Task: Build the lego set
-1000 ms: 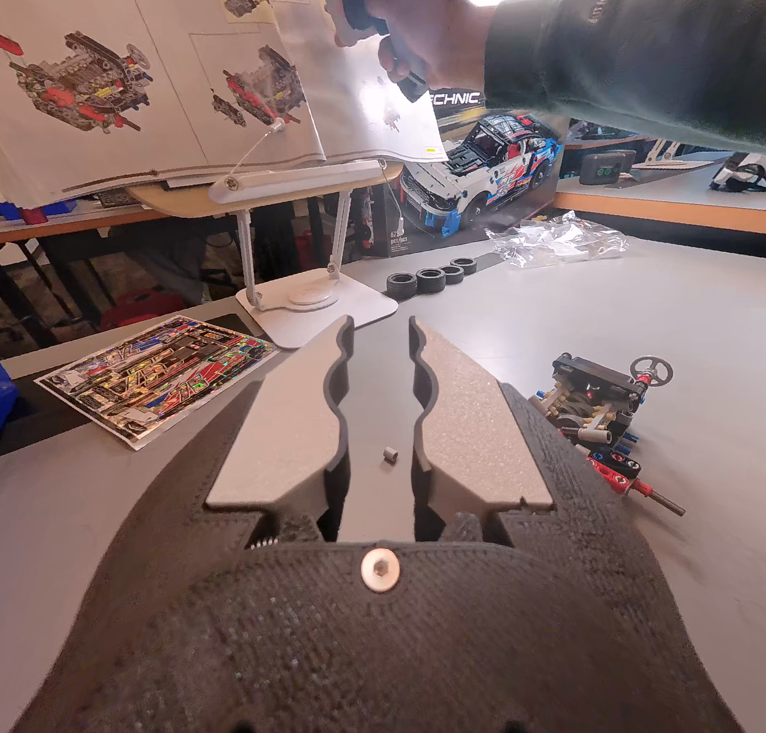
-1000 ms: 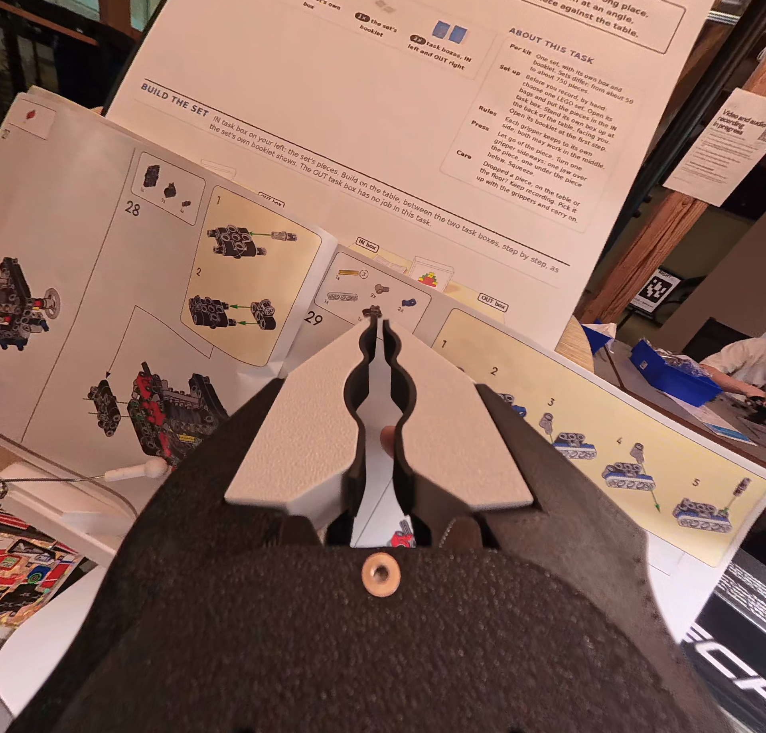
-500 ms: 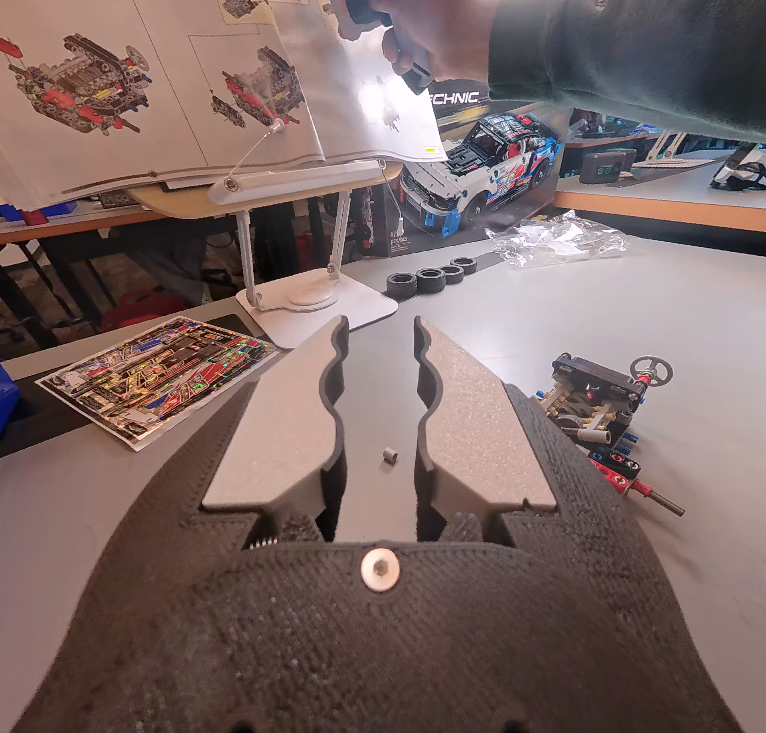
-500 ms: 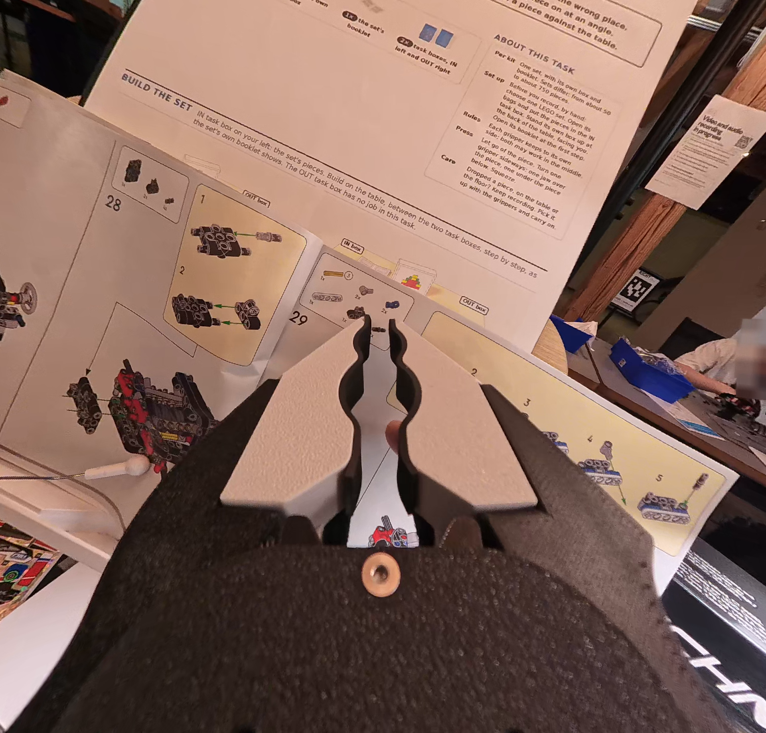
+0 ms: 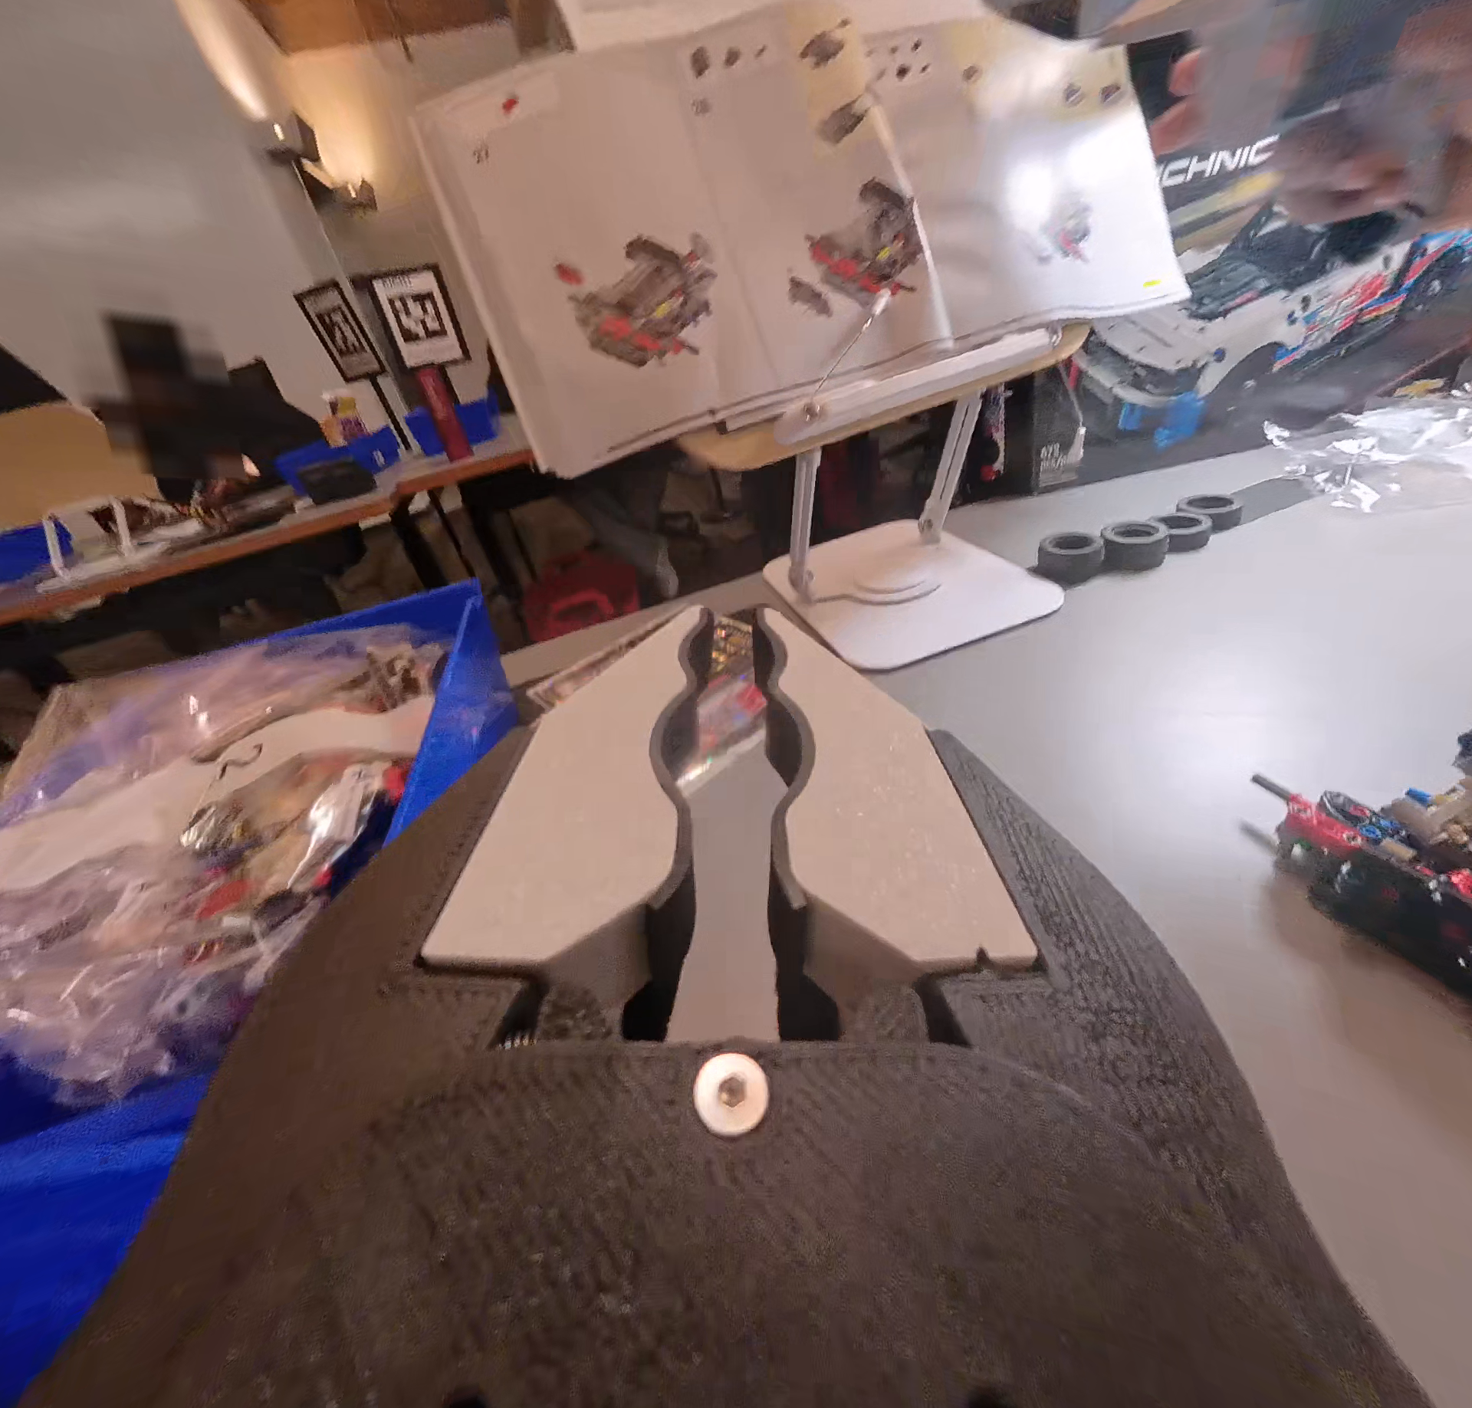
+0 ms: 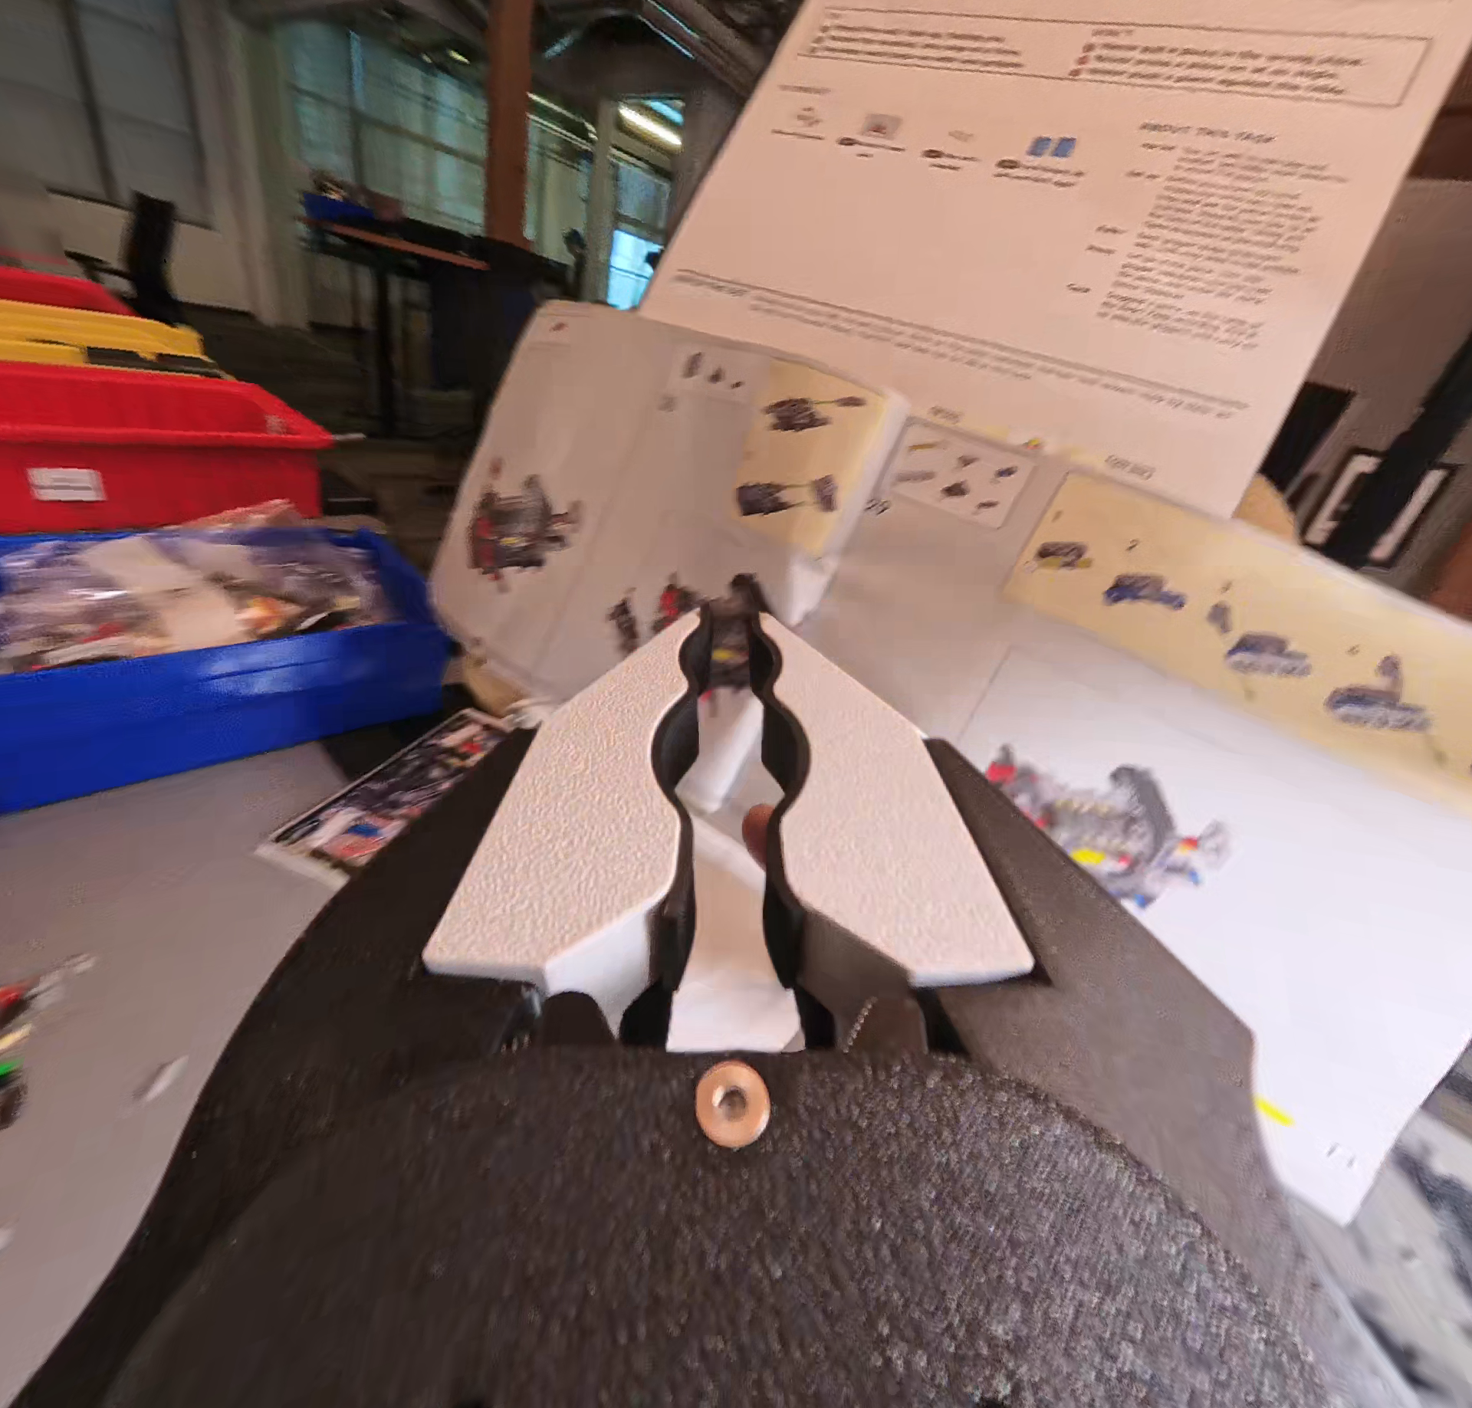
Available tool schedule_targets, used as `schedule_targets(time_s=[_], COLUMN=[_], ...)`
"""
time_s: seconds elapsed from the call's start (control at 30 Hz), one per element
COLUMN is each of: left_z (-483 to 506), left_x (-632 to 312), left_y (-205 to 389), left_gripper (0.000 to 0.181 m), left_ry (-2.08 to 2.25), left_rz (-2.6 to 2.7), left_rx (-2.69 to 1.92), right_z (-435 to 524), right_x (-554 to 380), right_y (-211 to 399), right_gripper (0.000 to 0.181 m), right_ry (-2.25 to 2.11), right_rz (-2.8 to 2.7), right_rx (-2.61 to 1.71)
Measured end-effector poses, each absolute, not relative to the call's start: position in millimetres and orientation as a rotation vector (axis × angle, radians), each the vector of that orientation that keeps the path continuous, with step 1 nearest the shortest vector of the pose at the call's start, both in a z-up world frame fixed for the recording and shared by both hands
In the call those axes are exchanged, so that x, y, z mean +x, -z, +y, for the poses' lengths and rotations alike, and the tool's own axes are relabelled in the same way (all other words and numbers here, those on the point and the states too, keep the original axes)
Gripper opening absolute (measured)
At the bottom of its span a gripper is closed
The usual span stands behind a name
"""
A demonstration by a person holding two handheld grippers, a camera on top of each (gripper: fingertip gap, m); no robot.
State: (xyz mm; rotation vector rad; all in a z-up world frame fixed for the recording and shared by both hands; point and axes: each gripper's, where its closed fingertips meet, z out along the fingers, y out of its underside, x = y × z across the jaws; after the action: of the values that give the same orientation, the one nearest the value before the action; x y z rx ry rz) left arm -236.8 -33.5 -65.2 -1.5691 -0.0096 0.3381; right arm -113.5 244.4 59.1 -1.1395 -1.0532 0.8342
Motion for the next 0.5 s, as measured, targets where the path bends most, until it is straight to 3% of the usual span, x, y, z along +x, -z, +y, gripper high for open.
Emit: schedule_targets(time_s=[0.3,0.5], left_z=[-49,-58], left_x=[-228,-234], left_y=[164,196], left_gripper=[0.011,0.015], left_ry=[-0.102,-0.102], left_rz=[0.096,0.061], left_rx=[-2.043,-2.215], right_z=[120,84], right_x=[9,70], right_y=[53,118], right_gripper=[0.007,0.007], right_ry=[-0.975,-0.981], right_rz=[-1.165,-1.092], right_rx=[-1.253,-1.385])
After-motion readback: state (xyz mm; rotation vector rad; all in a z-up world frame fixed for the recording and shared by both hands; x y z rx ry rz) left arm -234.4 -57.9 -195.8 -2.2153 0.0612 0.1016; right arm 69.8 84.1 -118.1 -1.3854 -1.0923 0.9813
